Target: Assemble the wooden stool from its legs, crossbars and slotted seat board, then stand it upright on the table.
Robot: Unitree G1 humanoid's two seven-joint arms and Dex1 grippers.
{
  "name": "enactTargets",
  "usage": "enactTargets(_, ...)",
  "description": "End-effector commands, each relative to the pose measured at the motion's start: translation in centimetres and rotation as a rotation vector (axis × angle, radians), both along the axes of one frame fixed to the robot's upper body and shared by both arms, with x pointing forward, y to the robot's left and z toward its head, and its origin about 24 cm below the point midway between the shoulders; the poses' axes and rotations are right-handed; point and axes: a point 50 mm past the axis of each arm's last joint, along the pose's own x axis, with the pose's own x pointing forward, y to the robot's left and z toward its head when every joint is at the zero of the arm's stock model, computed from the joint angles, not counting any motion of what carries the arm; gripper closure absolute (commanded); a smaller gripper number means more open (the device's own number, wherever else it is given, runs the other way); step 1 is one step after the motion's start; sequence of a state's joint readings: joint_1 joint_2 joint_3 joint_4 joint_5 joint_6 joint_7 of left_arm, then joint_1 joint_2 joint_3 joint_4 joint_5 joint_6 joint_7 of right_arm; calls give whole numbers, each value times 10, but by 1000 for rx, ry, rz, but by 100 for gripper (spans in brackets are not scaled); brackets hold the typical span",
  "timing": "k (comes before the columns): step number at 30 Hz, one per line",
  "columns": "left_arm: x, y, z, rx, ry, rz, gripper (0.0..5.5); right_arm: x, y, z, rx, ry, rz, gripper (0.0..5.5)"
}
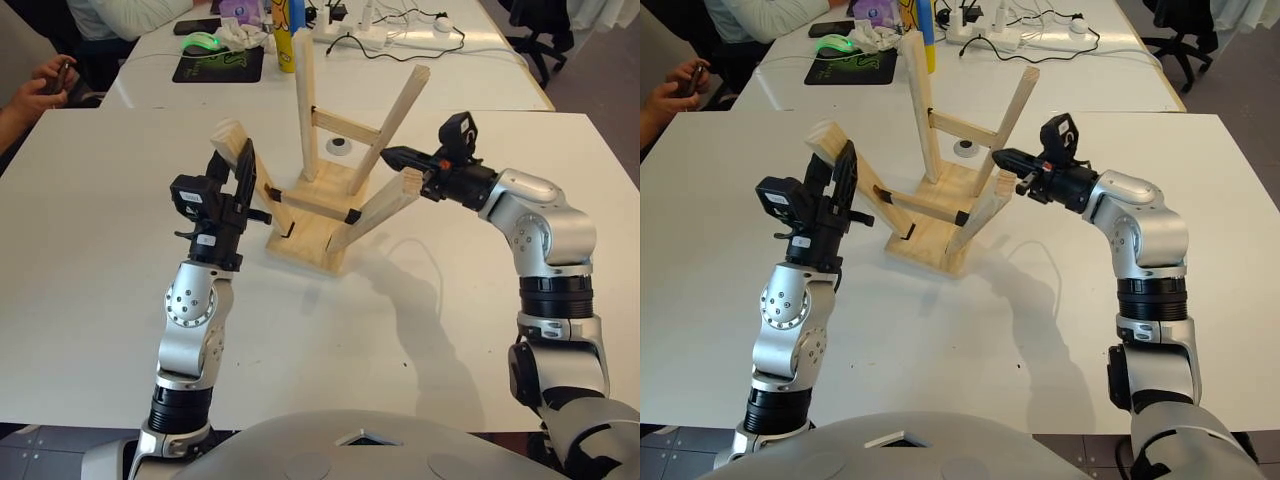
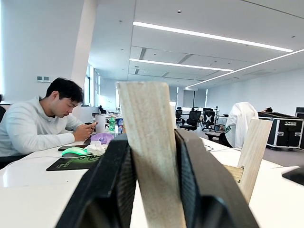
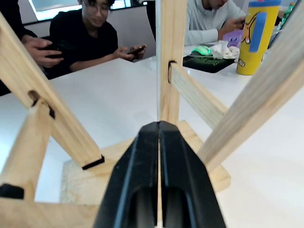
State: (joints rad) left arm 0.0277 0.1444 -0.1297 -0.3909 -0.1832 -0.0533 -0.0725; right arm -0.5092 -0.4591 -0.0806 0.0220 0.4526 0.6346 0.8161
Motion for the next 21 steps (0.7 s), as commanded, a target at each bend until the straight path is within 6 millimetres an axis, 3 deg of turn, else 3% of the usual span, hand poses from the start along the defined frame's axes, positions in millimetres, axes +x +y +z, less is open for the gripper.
enactTargets(1, 1, 1, -33, 200, 188, -46, 444, -2, -5, 12, 68, -48, -18, 550)
enactTargets(6, 2, 4, -34, 195, 197, -30, 444, -8, -12, 26, 120, -74, 6, 550)
enactTargets(14, 0, 7, -34, 194, 198, -4, 443, -32, -35, 48, 149, -54, 140, 422)
enactTargets(21, -2, 8, -35, 188, 201, 21, 443, -49, -30, 40, 198, 41, 251, 316)
